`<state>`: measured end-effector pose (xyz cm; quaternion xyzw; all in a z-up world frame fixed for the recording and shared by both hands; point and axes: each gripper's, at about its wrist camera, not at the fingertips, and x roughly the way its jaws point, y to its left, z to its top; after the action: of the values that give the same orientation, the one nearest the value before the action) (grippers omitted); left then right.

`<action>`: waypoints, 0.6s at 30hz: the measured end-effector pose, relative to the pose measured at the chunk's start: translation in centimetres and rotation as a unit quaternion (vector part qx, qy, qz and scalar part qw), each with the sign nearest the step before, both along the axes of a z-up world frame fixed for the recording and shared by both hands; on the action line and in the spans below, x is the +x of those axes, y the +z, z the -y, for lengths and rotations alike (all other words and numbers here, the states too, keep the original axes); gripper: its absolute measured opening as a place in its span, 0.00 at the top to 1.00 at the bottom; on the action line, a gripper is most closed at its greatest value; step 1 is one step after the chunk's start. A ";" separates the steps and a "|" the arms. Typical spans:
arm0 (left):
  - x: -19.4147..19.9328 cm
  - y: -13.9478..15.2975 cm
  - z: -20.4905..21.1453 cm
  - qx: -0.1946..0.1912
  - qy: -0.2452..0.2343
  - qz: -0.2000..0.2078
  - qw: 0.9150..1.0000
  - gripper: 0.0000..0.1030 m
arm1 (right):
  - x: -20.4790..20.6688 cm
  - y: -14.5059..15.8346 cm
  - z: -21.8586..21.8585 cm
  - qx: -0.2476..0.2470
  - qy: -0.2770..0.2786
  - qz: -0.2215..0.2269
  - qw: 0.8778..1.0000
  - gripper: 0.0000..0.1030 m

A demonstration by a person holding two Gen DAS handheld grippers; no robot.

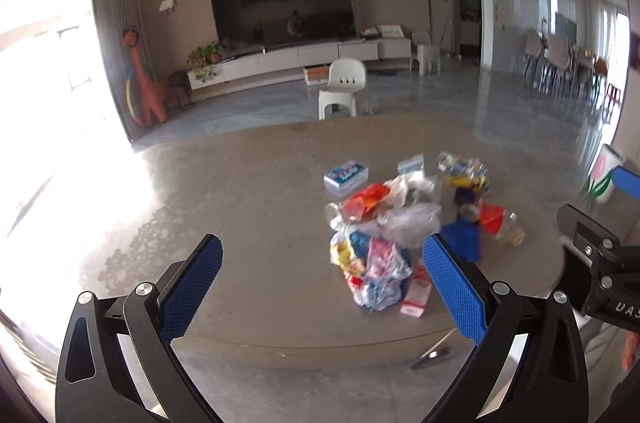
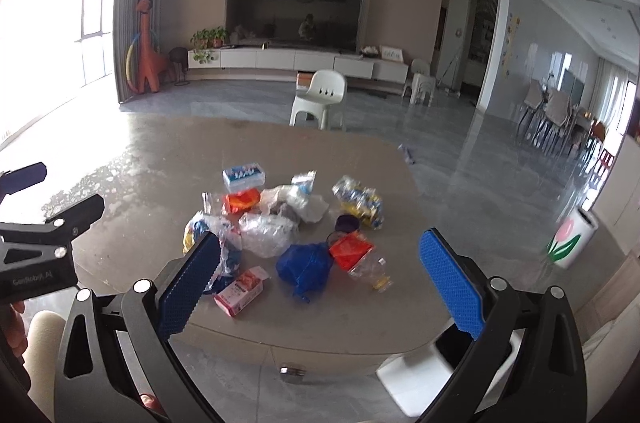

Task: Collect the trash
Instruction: 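Move both tools toward the pile of trash on the table, then grasp the printed plastic snack bag with the left tool while the right tool grasps the blue mesh bag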

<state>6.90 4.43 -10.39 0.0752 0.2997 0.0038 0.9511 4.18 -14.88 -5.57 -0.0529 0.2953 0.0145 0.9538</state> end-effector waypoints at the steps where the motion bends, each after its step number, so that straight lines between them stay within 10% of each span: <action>1: 0.2 -0.5 0.0 0.006 0.000 -0.001 1.000 0.04 | 0.5 -0.7 -0.1 0.004 0.004 -0.007 1.000 0.03; 18: 7.4 -10.2 2.0 -0.004 -0.047 -0.066 0.997 0.04 | 5.5 -8.1 0.1 0.006 -0.033 -0.047 0.998 0.03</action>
<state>14.35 2.48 -20.60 0.0857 0.3580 -0.0465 0.9286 9.71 -15.01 -13.69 -0.0367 0.3409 -0.0129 0.9393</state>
